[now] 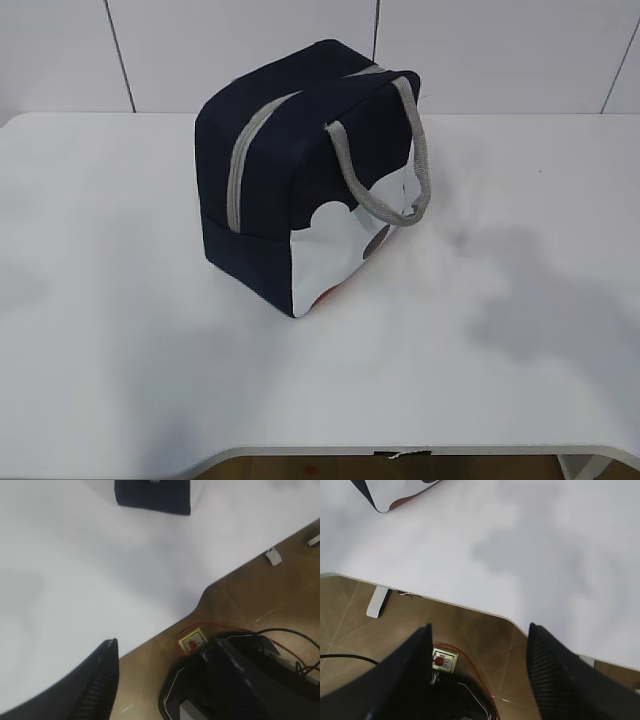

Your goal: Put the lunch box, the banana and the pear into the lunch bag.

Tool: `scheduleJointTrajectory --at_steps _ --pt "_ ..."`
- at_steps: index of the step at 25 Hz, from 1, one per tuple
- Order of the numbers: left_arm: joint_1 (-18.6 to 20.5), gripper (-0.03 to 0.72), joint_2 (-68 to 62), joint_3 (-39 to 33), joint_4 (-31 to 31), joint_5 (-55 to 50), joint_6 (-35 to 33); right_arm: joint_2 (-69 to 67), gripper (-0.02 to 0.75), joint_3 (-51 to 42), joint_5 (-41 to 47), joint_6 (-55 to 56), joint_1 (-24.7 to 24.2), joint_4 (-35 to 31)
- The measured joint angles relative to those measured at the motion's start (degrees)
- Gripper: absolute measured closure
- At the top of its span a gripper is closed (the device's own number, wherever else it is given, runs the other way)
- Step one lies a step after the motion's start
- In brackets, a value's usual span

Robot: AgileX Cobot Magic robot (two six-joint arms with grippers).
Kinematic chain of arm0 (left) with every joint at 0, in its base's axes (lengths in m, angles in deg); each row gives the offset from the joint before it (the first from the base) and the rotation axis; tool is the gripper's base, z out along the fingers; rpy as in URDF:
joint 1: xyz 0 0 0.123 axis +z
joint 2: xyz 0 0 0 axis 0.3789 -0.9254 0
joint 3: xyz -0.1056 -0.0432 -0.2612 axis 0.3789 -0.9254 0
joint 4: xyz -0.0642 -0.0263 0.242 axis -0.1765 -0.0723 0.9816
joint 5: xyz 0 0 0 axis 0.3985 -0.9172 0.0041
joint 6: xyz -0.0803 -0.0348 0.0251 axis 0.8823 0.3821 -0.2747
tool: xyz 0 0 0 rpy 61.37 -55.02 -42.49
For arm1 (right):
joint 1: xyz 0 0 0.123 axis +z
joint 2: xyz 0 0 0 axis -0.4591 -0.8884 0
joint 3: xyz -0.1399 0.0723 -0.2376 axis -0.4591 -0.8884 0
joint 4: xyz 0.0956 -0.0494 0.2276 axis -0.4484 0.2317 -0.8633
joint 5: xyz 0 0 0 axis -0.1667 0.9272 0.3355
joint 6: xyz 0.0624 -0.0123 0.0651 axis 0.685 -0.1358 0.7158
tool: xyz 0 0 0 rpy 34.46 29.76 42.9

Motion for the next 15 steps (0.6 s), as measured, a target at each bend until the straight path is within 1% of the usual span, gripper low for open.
scheduleJointTrajectory --at_steps 7,15 --pt "-0.1 0.254 13.7 -14.5 4.1 0.8 0.0 9.5 0.262 -7.8 0.1 3.2 0.0 3.7" --pt "-0.1 0.254 25.3 -26.6 6.5 8.3 0.0 15.5 0.262 -19.8 -1.2 3.9 0.0 6.9"
